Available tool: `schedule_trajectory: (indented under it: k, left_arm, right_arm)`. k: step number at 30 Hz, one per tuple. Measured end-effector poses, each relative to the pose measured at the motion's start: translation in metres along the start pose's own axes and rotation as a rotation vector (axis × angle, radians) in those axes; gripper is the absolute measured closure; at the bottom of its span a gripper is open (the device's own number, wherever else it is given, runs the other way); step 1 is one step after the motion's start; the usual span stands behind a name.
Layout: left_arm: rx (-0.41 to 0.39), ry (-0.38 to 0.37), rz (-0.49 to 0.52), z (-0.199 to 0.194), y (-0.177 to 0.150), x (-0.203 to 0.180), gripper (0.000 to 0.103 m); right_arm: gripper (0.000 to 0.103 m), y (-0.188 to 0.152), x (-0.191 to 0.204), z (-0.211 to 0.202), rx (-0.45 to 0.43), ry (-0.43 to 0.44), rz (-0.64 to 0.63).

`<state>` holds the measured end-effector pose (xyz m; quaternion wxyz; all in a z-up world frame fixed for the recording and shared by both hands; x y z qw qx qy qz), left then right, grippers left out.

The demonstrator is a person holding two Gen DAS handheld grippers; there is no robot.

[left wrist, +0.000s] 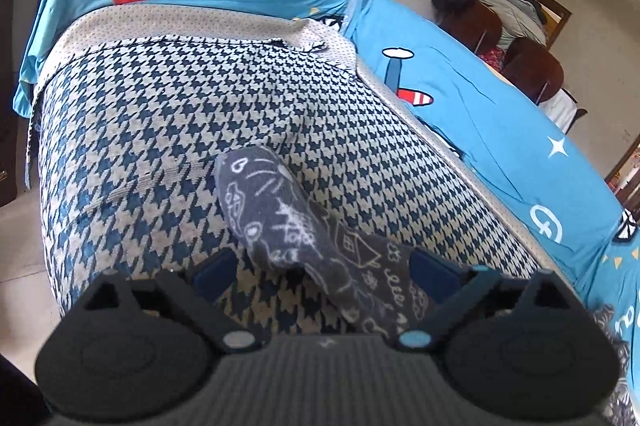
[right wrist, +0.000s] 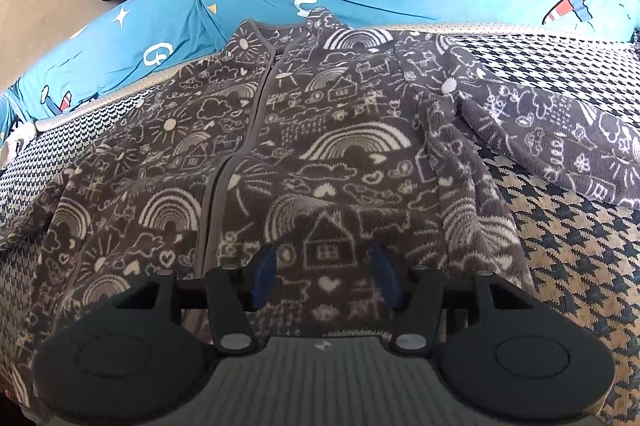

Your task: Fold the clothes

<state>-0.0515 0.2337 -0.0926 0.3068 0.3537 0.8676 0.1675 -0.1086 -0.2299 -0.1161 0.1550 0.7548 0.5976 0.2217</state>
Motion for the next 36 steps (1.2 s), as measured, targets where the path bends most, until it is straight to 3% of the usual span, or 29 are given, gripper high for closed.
schedule_trajectory:
  k: [4, 8, 13, 16, 19, 22, 30, 32, 34, 36]
  left_arm:
    - [0.027, 0.014, -0.028, 0.012, 0.004, 0.005, 0.041]
    - [0.025, 0.043, -0.015, 0.020, 0.004, 0.003, 0.058]
    - [-0.051, 0.083, 0.183, 0.014, -0.004, -0.031, 0.075]
    - [-0.086, 0.097, 0.438, 0.017, -0.021, -0.071, 0.076]
    - [-0.074, 0.060, 0.686, 0.021, -0.050, -0.108, 0.074]
    - [-0.078, 0.051, 0.818, 0.021, -0.077, -0.127, 0.072]
    - [-0.098, -0.012, 0.683, 0.000, -0.070, -0.114, 0.059]
    - [-0.102, -0.029, 0.643, -0.005, -0.067, -0.111, 0.054]
    - [-0.107, -0.046, 0.596, -0.010, -0.061, -0.106, 0.042]
    - [-0.101, -0.061, 0.533, -0.010, -0.045, -0.099, 0.039]
  right_arm:
    - [0.048, -0.001, 0.003, 0.001, -0.003, -0.018, -0.022]
    - [0.048, -0.002, 0.003, 0.002, -0.007, -0.028, -0.038]
    - [0.048, -0.002, 0.003, 0.003, -0.009, -0.032, -0.043]
    - [0.048, -0.002, 0.004, 0.003, -0.010, -0.034, -0.045]
    - [0.048, -0.002, 0.004, 0.003, -0.010, -0.034, -0.046]
    - [0.048, -0.002, 0.004, 0.003, -0.009, -0.033, -0.046]
    - [0.047, -0.002, 0.004, 0.003, -0.005, -0.032, -0.045]
    - [0.047, -0.002, 0.004, 0.003, -0.005, -0.032, -0.047]
    - [0.047, -0.002, 0.005, 0.003, -0.005, -0.033, -0.049]
    - [0.047, -0.002, 0.005, 0.003, -0.005, -0.035, -0.052]
Point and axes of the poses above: each gripper's, at about its wrist camera, not at the fingertips, and z roughly the way its jaws point, x to its left, y to its top, the point moved 5 cm from there along z, roughly the way its jaws point, and after that the axes turned 13 degrees about x, right-handed, at the moved point
